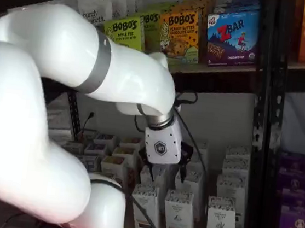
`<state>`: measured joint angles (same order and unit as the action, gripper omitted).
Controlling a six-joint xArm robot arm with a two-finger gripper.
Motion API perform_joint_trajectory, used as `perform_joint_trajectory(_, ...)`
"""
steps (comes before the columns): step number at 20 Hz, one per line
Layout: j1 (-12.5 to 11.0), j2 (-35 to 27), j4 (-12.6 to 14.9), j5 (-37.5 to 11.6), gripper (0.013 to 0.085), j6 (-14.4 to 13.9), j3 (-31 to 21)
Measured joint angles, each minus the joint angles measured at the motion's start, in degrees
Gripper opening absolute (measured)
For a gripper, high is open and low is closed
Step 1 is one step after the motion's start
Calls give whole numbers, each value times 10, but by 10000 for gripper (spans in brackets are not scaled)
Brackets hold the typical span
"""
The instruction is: Pick up the white box with a green strip in the middle, on the bottom shelf, the sixth box from the left
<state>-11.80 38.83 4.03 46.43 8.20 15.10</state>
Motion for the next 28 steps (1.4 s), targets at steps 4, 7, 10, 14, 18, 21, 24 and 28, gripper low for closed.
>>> perform_joint_trajectory(4, 2, -103, -11, -125, 850, 2, -18)
perform_joint_trajectory(7, 5, -181, 5, -208, 850, -17, -17)
perform_joint_trajectory(10, 8, -252, 22, -275, 850, -36, -8)
perform_joint_trajectory(14, 10, -357, 47, -349, 850, -64, 25)
perform_joint_trajectory(18, 2, -473, 75, -410, 850, -84, 78)
perform_joint_trajectory(21, -30, -553, 199, -433, 850, -178, 140)
perform_joint_trajectory(24, -40, -615, 232, -436, 850, -199, 197)
perform_joint_trajectory(28, -40, -676, 186, -429, 850, -153, 262)
